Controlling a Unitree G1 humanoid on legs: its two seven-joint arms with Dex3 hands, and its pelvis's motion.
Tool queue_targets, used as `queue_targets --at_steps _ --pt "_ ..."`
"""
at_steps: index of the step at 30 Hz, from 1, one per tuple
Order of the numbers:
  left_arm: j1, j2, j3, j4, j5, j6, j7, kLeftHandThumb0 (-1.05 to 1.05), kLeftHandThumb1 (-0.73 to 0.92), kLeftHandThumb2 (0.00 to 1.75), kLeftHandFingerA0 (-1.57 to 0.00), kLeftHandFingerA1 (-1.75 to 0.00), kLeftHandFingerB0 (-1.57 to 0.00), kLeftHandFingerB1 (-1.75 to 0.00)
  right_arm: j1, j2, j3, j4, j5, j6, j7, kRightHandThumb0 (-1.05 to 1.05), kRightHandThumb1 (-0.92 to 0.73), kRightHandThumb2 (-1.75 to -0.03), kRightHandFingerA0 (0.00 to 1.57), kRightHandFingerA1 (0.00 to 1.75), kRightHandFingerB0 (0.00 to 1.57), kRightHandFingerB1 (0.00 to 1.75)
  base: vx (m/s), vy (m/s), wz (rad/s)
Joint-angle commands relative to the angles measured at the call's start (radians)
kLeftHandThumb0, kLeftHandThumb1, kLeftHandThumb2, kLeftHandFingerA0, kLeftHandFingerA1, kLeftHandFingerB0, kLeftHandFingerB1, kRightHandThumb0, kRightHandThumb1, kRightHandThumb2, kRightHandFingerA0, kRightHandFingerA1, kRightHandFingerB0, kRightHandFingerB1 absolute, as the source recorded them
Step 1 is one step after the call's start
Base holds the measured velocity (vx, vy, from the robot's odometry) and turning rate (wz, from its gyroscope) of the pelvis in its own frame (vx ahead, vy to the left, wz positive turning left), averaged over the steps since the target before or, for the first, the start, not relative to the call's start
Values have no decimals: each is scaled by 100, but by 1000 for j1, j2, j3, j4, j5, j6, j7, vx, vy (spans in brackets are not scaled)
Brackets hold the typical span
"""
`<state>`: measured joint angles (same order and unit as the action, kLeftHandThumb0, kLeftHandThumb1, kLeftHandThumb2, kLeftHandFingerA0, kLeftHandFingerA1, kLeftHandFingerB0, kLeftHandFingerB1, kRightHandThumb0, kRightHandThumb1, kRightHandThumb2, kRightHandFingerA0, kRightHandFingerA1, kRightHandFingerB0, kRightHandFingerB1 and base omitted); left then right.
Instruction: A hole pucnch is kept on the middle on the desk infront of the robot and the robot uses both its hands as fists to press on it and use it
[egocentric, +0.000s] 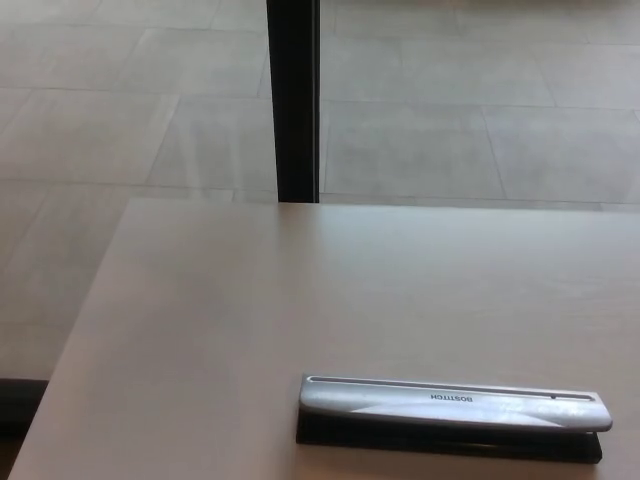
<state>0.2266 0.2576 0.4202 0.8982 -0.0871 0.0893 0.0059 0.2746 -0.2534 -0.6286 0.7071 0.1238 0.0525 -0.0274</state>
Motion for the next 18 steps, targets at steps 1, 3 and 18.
queue_targets --at_steps 1,3,18 --pt "-37 20 230 -44 -233 89 42 -40 48 86 -85 -76 -61 -66 35 44 -251 -347 271 209 -154 -43 -58 -77 79 98 53 70 0 0 0" --pt "-61 25 271 -113 -266 102 39 -32 66 60 -100 -66 -72 -56 -83 -65 -332 -129 301 123 -150 -42 -66 -68 69 77 55 64 0 0 0" --pt "-369 -44 247 -879 -283 147 177 -17 74 73 -85 -164 -84 -99 -411 -157 -438 -561 374 235 -275 -38 -55 -119 142 144 90 102 0 0 0"
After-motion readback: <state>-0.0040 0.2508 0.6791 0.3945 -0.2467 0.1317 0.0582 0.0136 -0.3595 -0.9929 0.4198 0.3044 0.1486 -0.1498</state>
